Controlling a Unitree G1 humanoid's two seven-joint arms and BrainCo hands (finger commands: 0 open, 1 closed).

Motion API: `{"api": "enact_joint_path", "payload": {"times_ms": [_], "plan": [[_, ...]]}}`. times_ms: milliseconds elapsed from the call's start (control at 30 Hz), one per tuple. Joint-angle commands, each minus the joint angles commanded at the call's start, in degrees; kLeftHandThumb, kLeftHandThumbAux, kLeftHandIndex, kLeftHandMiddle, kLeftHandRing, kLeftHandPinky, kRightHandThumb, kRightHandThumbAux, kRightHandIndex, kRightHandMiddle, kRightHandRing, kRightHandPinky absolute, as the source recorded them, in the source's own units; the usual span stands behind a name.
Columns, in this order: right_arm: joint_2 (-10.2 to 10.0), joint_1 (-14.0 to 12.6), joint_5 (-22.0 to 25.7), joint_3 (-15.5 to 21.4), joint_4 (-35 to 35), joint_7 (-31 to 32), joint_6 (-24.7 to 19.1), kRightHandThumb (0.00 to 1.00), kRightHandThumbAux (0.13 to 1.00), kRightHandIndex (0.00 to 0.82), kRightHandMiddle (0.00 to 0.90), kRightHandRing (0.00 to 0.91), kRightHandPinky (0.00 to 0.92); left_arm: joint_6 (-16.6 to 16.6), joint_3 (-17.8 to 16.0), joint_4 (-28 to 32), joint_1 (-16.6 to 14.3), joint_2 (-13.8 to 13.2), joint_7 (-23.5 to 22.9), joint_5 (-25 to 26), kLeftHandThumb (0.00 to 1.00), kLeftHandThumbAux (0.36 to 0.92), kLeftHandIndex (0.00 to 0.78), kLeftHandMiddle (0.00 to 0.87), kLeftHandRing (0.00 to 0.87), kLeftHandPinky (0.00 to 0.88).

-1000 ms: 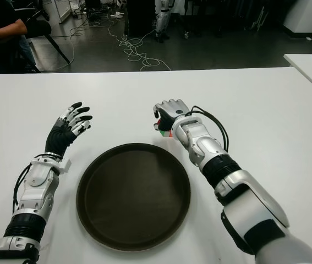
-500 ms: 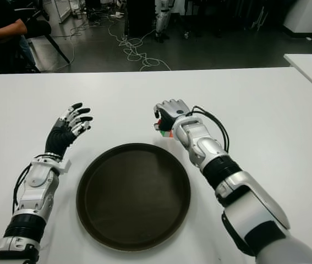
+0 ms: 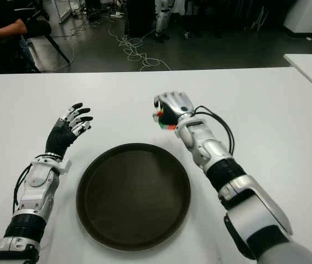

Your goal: Pick up the Rubik's Cube and put it in the plate

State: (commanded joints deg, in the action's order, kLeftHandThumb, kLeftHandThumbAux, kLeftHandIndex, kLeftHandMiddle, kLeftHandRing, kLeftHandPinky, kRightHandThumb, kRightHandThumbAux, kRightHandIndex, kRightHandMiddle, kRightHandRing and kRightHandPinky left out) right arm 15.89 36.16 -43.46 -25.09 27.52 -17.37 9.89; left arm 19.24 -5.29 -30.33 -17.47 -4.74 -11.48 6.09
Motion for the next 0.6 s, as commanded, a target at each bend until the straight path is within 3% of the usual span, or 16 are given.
{"api": "enact_joint_path", "payload": {"times_ms": [300,400,600], "plan": [[0.00,-6.94,2.82,-1.11,-7.82,-1.22,12.79,0.845,0.684,0.428,0.481,0.641,0.683,-0.34,-0.25,-0.49,-0.44,0.08,-0.29,0.51,0.156,0.691,0.136,0.211,0.242,0.291],[1.24,-5.57,3.42,-2.21,-5.41,1.53,18.03,0.844,0.684,0.426,0.479,0.626,0.688,0.04,-0.40,-0.67,-0.53,0.23,-0.29,0.72,0.167,0.702,0.141,0.216,0.246,0.296],[2.07,-3.11,3.45,-3.05,-2.15,7.93,21.73,0.838,0.687,0.403,0.499,0.623,0.676,-0.15,-0.61,-0.74,-0.71,0.49,-0.14,0.98,0.187,0.724,0.147,0.219,0.250,0.309]]}}
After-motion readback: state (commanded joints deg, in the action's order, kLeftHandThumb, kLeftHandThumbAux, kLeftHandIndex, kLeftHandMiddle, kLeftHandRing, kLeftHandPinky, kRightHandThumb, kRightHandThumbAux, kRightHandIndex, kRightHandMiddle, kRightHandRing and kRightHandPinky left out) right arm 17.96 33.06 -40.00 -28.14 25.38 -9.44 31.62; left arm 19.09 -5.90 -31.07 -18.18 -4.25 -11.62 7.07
